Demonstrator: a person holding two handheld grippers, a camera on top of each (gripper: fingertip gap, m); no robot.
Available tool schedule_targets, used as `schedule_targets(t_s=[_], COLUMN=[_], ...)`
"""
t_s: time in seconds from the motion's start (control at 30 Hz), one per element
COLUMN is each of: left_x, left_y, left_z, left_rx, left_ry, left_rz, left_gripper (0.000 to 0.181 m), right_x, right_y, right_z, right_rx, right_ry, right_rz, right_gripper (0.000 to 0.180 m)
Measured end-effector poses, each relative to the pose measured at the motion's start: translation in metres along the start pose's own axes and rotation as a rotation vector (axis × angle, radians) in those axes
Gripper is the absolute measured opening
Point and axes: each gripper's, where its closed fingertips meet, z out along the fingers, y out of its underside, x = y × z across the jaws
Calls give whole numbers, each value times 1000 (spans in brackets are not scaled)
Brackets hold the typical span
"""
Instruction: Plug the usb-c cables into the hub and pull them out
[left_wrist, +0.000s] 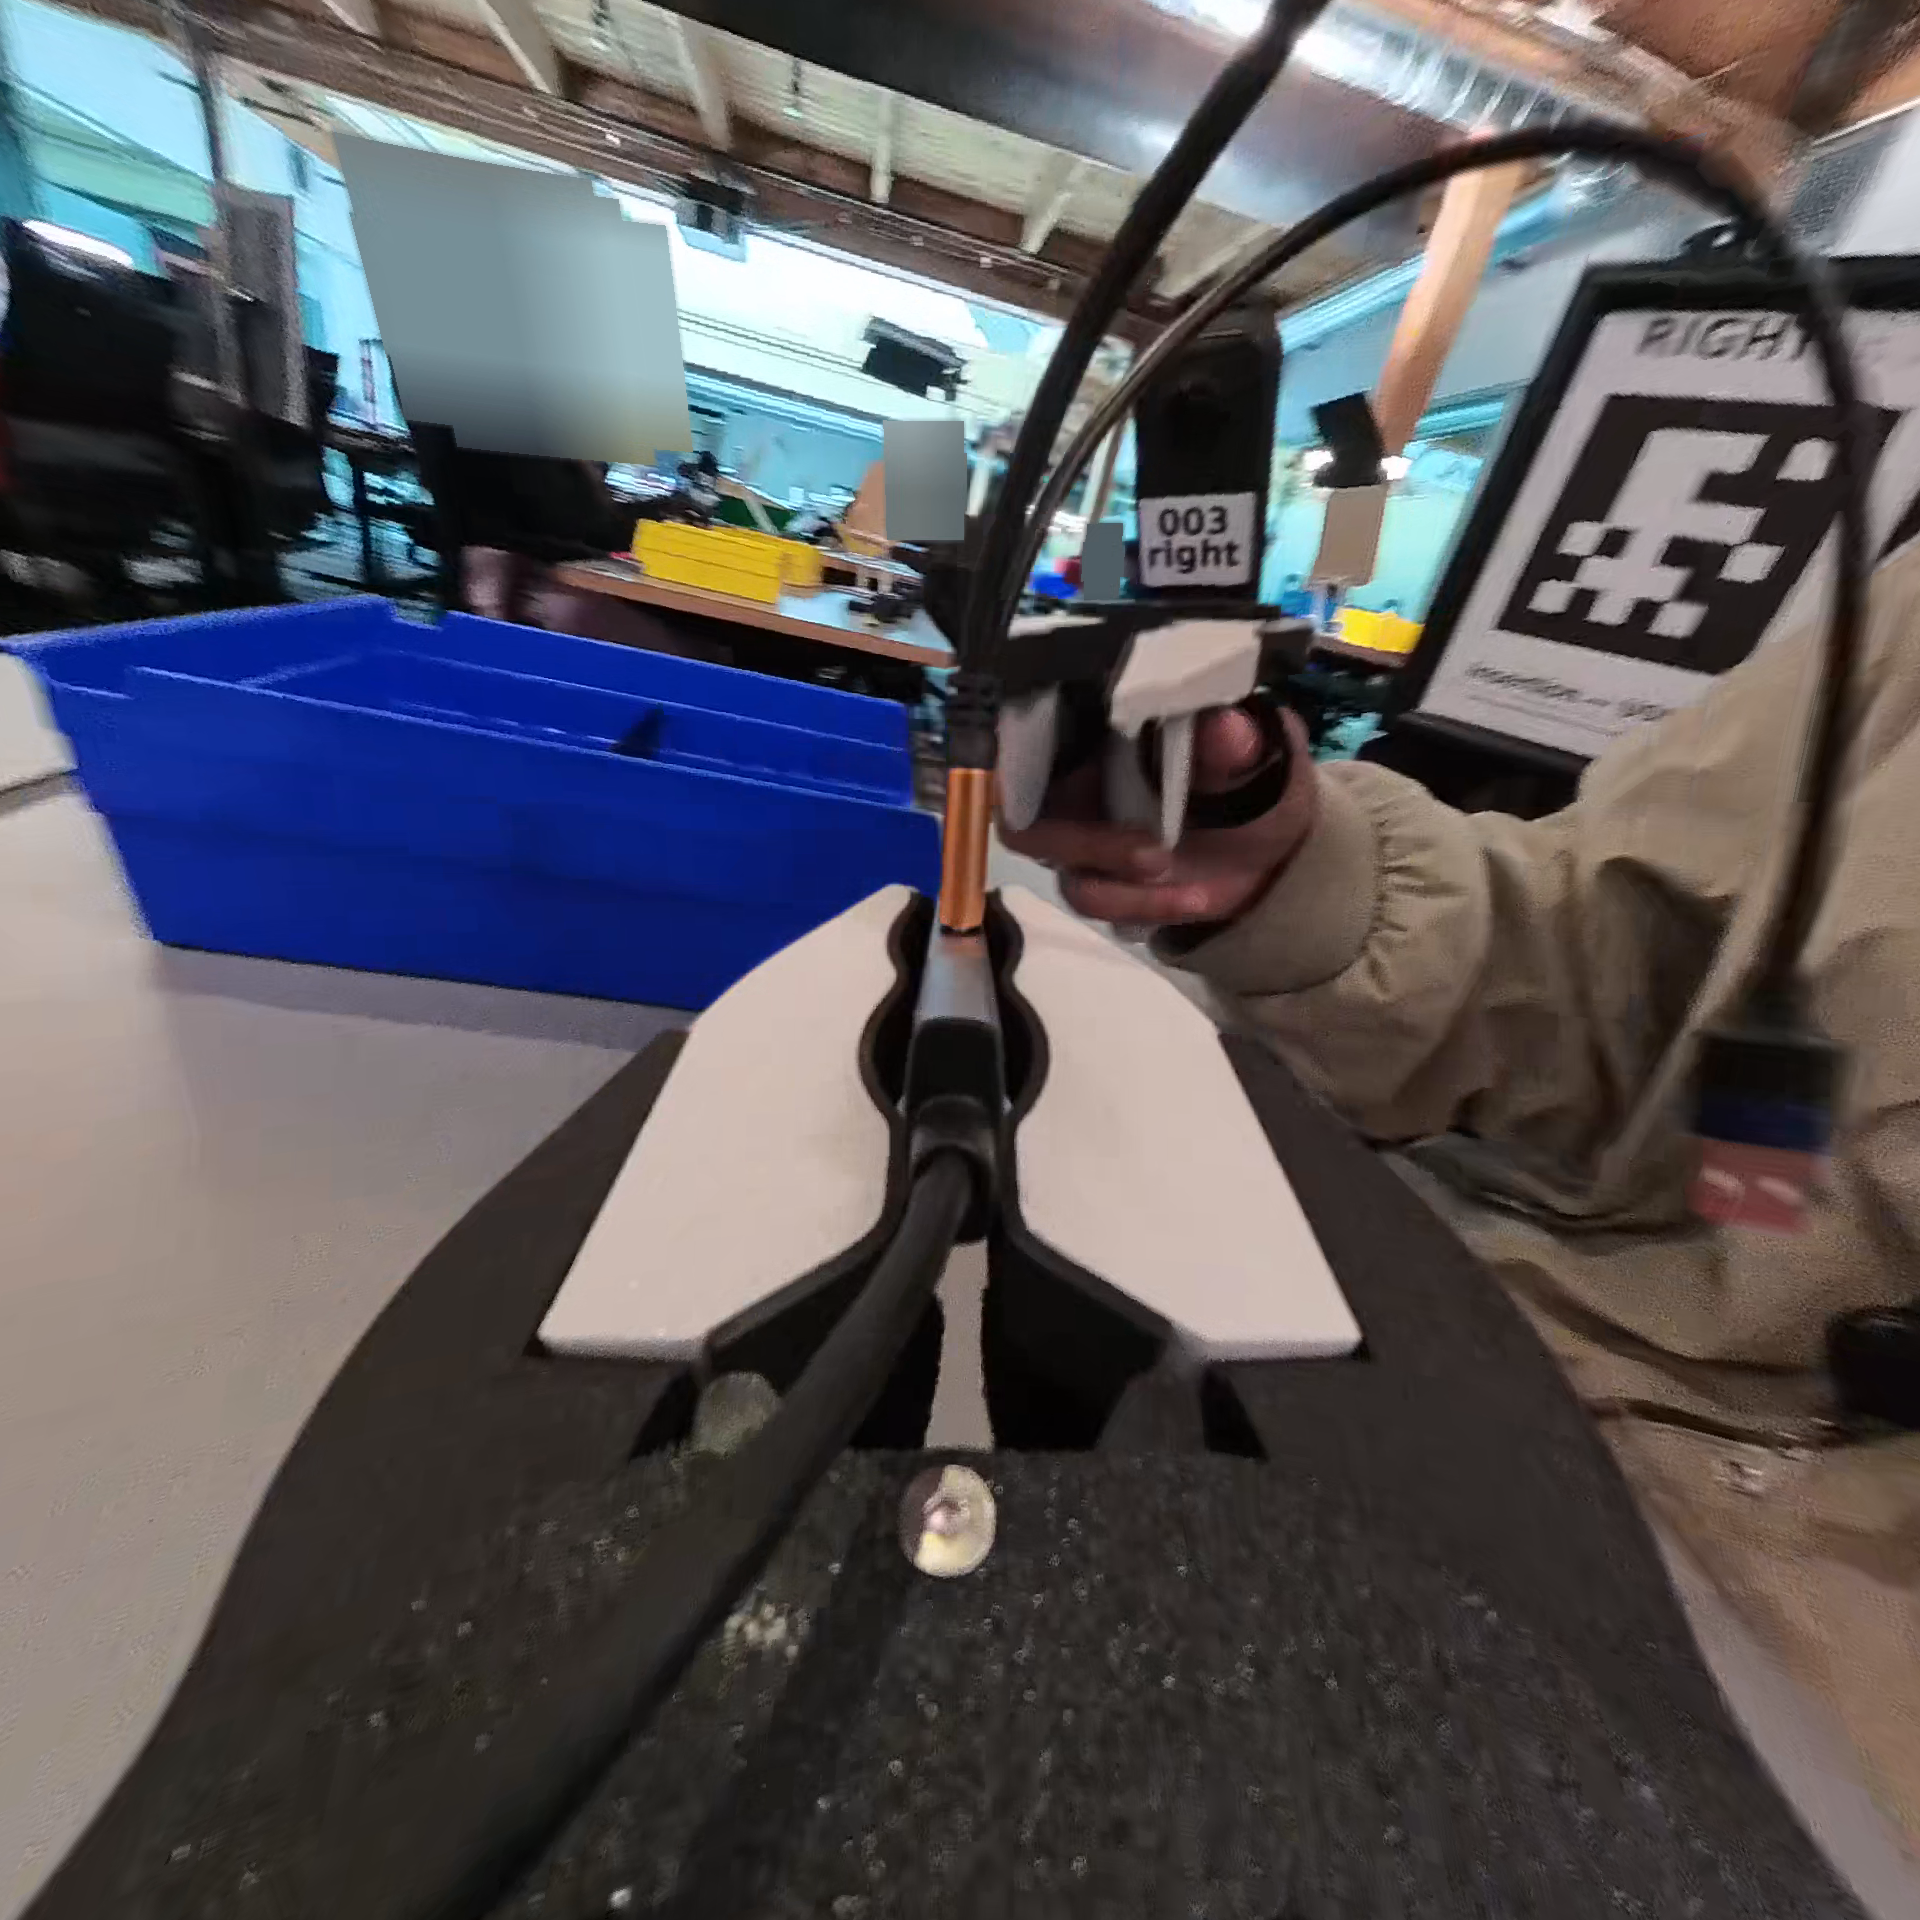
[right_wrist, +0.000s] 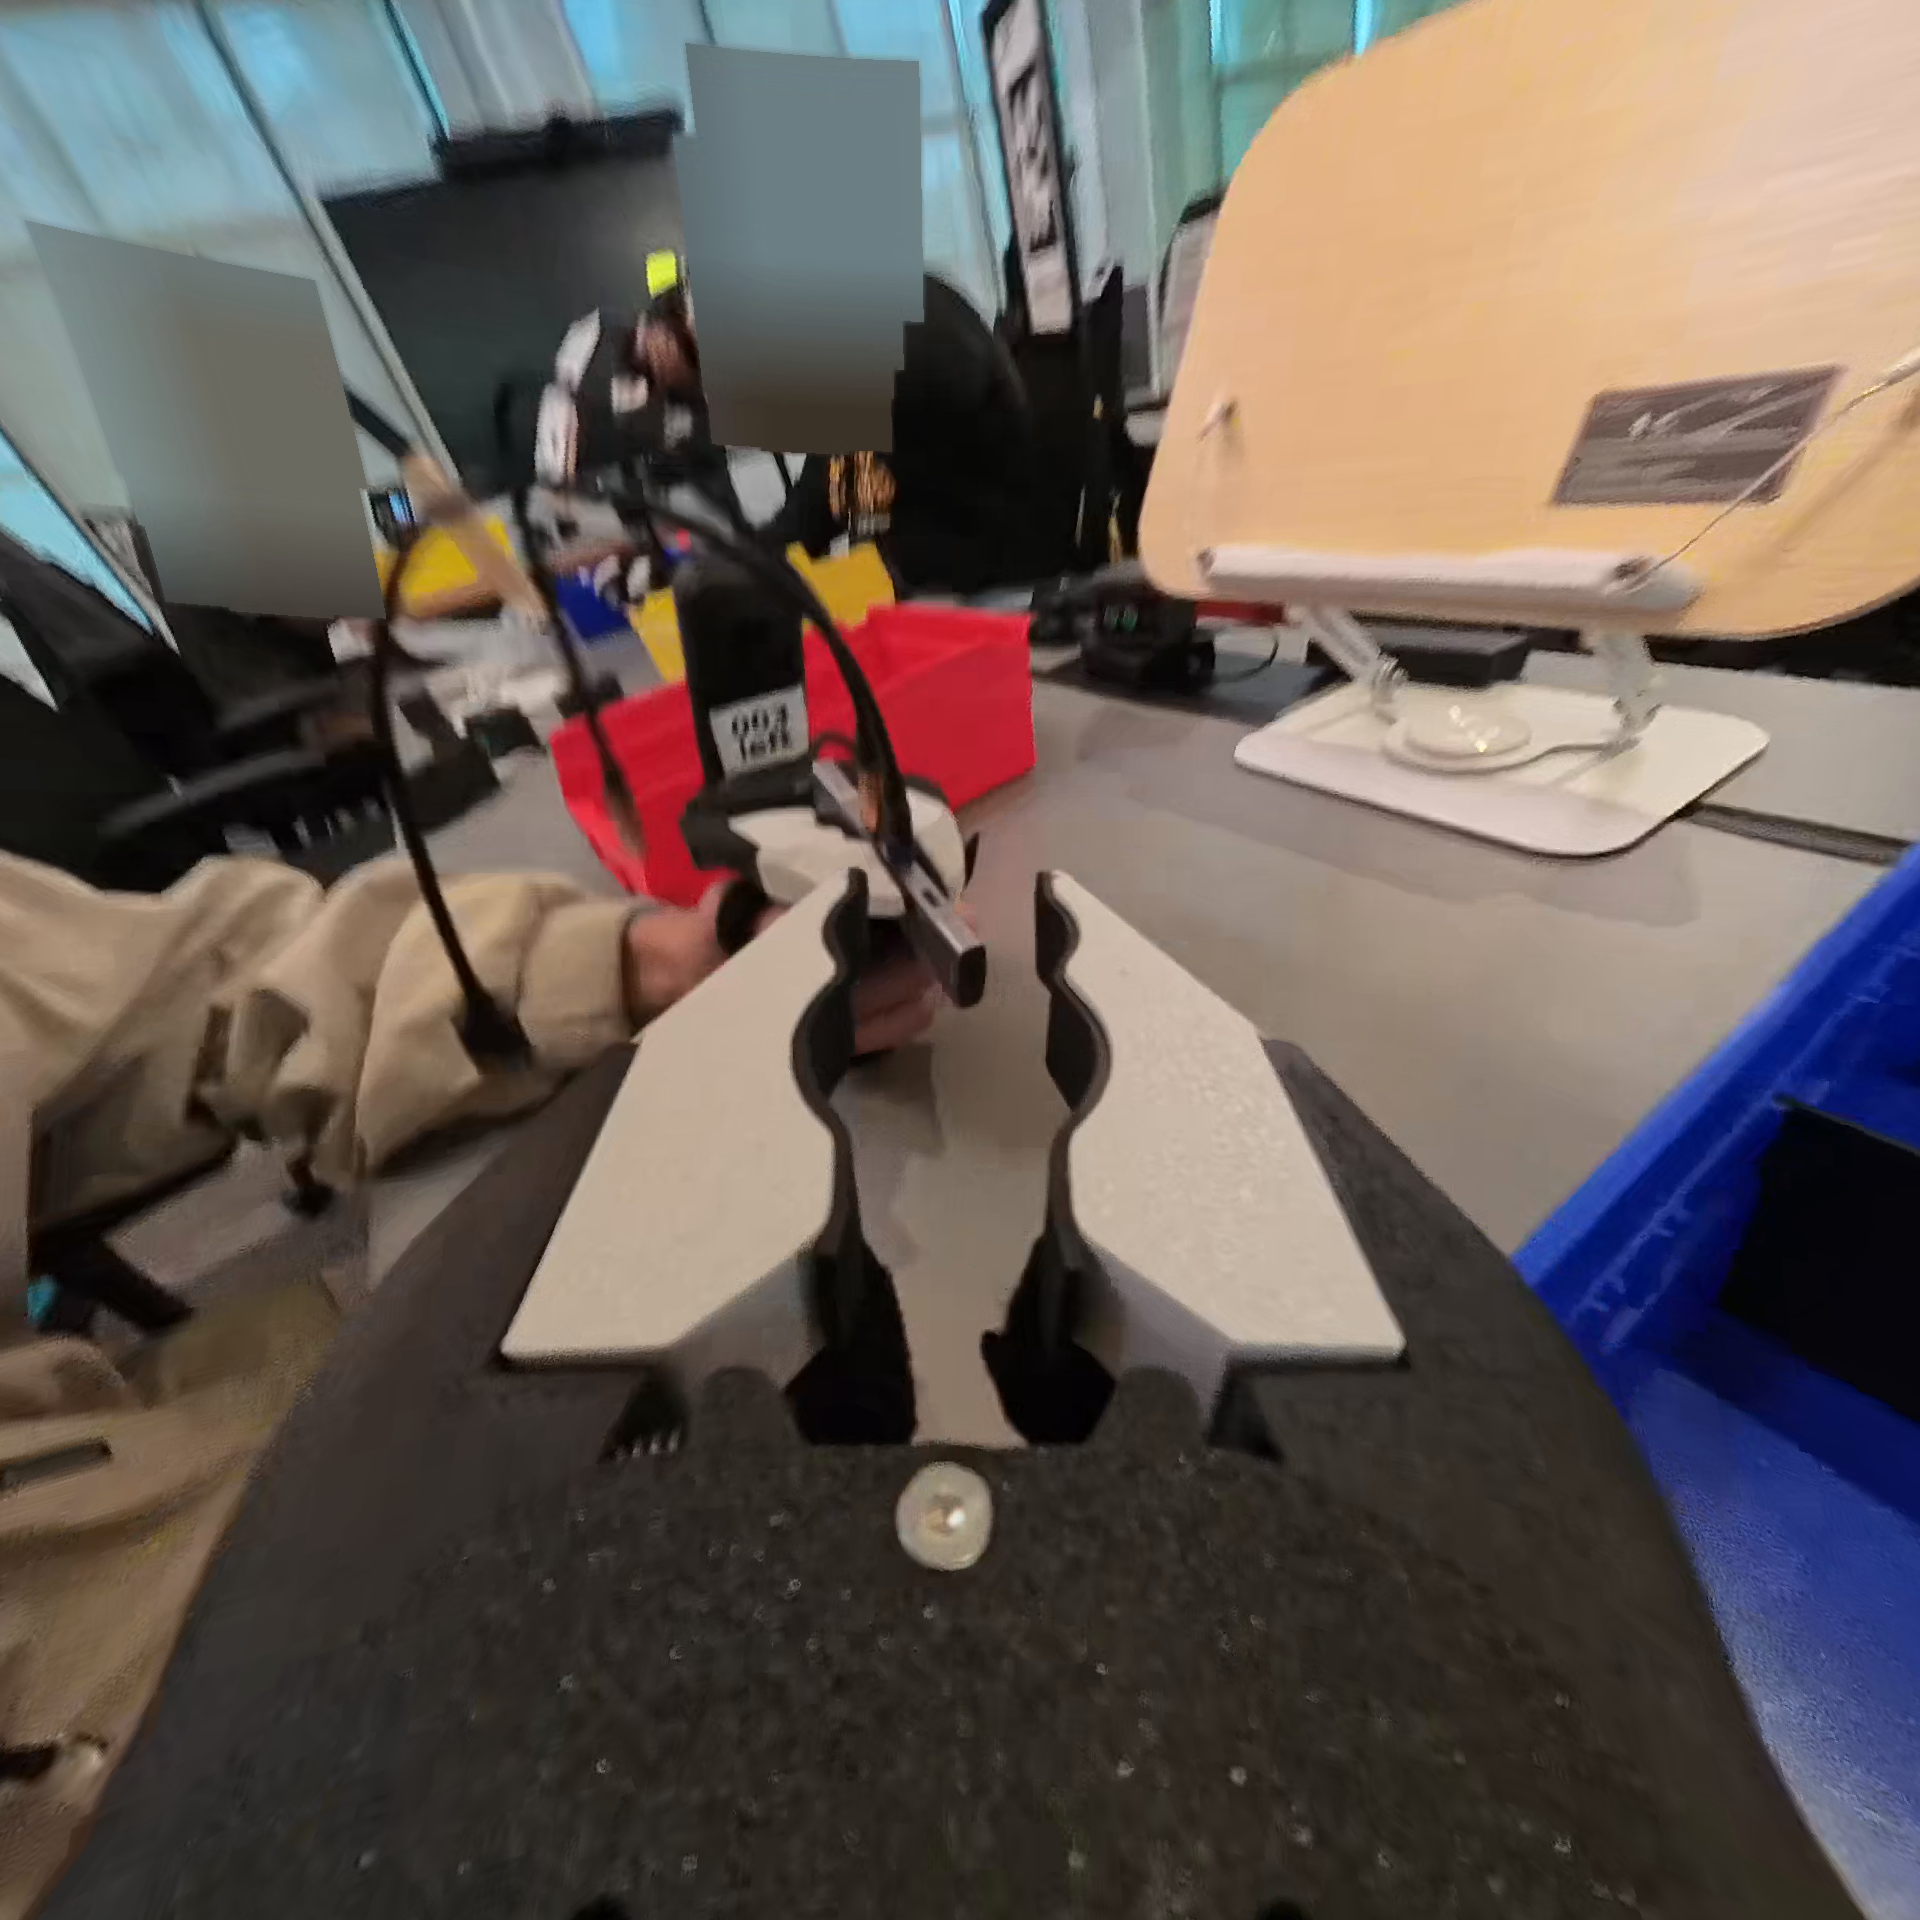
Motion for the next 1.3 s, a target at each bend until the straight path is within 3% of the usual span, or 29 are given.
schedule_targets(t_s=[0.17,0.37,0.63,0.93,0.97,1.03,1.2,1.3], left_x=[21,26,20,25,24,16,12,14], left_y=[11,18,21,7,3,0,-7,-11], left_z=[8,11,13,12,11,6,3,5], left_rx=[-58,-98,-97,-29,-9,20,75,119], left_ry=[138,158,101,186,185,155,135,133], left_rz=[-95,-105,-111,-180,-190,-208,-239,-249], left_gripper=[10,10,10,10,10,10,9,19], right_x=[-25,-28,-21,-24,-25,-21,-19,-20], right_y=[16,28,34,21,17,18,44,42], right_z=[32,43,44,43,41,36,43,44], right_rx=[-48,-87,-84,1,22,22,-82,-66], right_ry=[-99,-141,-96,-145,-149,-132,-130,-136], right_rz=[-11,3,79,156,155,144,167,116], right_gripper=[21,6,7,6,8,30,25,9])
